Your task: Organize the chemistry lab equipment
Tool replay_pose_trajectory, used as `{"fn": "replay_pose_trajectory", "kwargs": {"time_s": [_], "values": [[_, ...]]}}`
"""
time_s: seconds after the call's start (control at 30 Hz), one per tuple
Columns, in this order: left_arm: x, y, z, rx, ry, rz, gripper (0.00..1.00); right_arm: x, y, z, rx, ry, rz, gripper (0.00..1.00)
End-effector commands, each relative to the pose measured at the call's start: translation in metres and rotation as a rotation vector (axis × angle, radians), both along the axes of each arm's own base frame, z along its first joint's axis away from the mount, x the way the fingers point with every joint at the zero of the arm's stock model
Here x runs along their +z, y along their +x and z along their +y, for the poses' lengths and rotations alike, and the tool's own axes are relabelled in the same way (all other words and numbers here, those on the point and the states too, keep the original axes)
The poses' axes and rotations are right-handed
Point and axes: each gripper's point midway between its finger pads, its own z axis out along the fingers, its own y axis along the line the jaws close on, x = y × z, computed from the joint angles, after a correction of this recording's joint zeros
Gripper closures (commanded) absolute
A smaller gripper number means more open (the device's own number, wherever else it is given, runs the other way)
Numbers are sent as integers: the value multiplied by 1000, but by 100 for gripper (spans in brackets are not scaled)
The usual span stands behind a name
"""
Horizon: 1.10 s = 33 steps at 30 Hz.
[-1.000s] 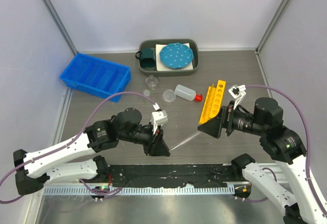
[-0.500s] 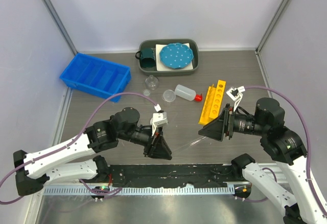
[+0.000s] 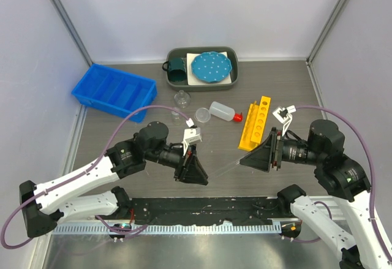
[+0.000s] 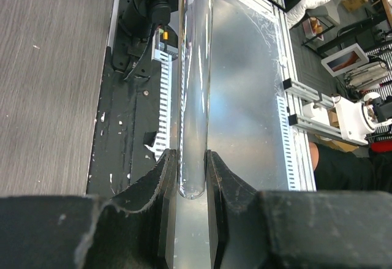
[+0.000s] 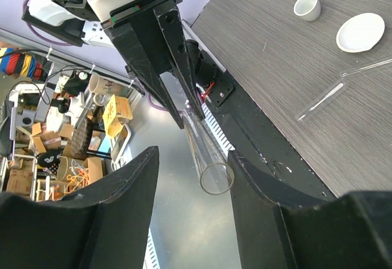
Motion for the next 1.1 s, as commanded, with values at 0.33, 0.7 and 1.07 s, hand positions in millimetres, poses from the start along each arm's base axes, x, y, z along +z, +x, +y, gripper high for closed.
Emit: {"fn": "replay_pose_trajectory", "kwargs": {"time_s": [0.33,0.7,1.07], "values": [[11,-1,-5,-49,-66,-9,100,19,2,1,-4,18,-48,65],[4,1,-4,-29,-33,13,92,19,12,0,-36,-9,-49,82],[-9,58,5,307,145,-76,0,1,56,-6,-198,-133,-17,93]]}}
